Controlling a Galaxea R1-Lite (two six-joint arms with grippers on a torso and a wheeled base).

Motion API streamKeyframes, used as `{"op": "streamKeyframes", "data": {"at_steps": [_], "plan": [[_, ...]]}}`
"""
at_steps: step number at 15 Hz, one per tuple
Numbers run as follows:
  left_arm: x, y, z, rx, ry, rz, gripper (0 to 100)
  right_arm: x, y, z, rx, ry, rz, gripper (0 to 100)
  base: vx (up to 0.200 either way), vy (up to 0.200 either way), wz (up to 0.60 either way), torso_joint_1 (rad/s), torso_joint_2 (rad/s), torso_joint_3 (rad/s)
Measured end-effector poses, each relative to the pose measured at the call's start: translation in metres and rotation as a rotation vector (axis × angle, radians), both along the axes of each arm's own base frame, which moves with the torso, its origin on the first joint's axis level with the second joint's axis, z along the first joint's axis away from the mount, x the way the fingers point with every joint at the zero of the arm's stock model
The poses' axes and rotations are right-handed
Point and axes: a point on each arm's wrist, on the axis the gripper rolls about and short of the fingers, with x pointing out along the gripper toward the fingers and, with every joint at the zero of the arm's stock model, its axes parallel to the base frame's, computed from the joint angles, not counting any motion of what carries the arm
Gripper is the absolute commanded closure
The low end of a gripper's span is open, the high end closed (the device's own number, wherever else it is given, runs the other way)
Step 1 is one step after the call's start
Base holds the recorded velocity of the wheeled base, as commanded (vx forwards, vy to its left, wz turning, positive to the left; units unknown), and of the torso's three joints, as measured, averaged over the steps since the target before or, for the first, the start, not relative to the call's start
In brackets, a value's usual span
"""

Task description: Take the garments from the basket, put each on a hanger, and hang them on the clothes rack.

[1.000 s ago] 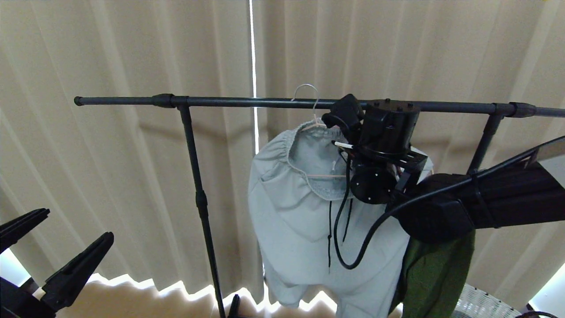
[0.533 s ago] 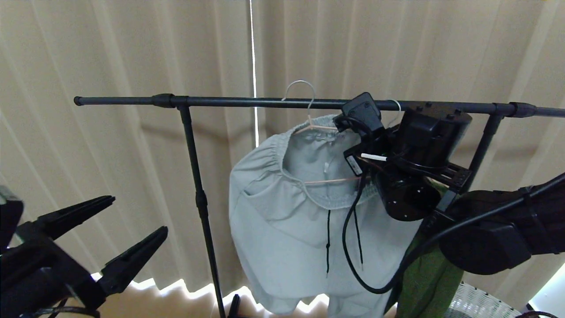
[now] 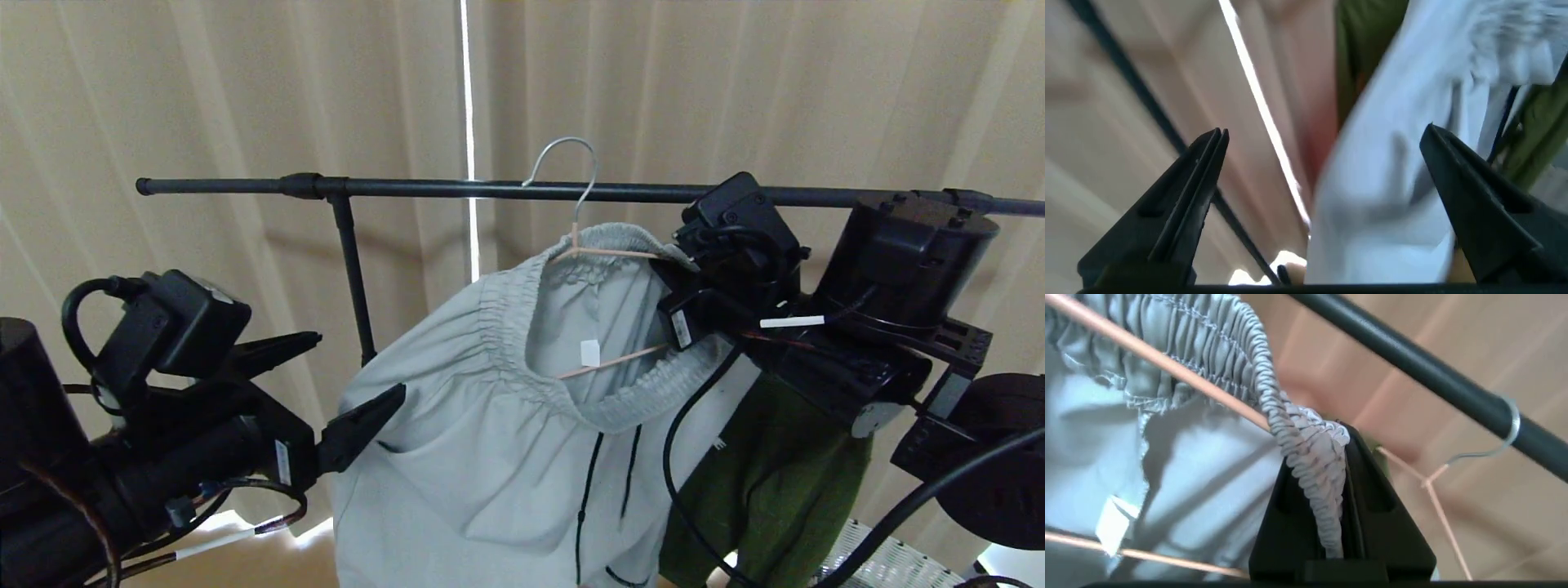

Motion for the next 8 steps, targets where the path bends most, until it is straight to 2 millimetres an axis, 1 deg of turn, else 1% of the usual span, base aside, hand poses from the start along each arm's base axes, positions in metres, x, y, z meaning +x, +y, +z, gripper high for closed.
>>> {"op": "streamKeyframes", "data": {"at_steps": [2, 4, 6, 8], "plan": [[0.002, -0.007, -0.002, 0.009, 0.011, -0.027, 0, -0.003, -0.003, 0.001, 0.005, 0.022, 0.001, 100, 0.0, 0.0, 0.0, 0.0, 0.0, 0.0], [0.009, -0.011, -0.001, 0.011, 0.012, -0.015, 0, -0.008, -0.006, 0.004, 0.011, 0.023, 0.028, 100, 0.0, 0.0, 0.0, 0.0, 0.0, 0.0], [0.022, -0.013, 0.001, 0.019, 0.009, 0.057, 0, -0.017, -0.01, 0.006, -0.006, 0.056, 0.126, 100, 0.0, 0.0, 0.0, 0.0, 0.0, 0.0], [0.037, -0.016, 0.004, 0.022, 0.002, 0.131, 0, -0.034, -0.018, 0.005, -0.042, 0.138, 0.264, 100, 0.0, 0.0, 0.0, 0.0, 0.0, 0.0]]}}
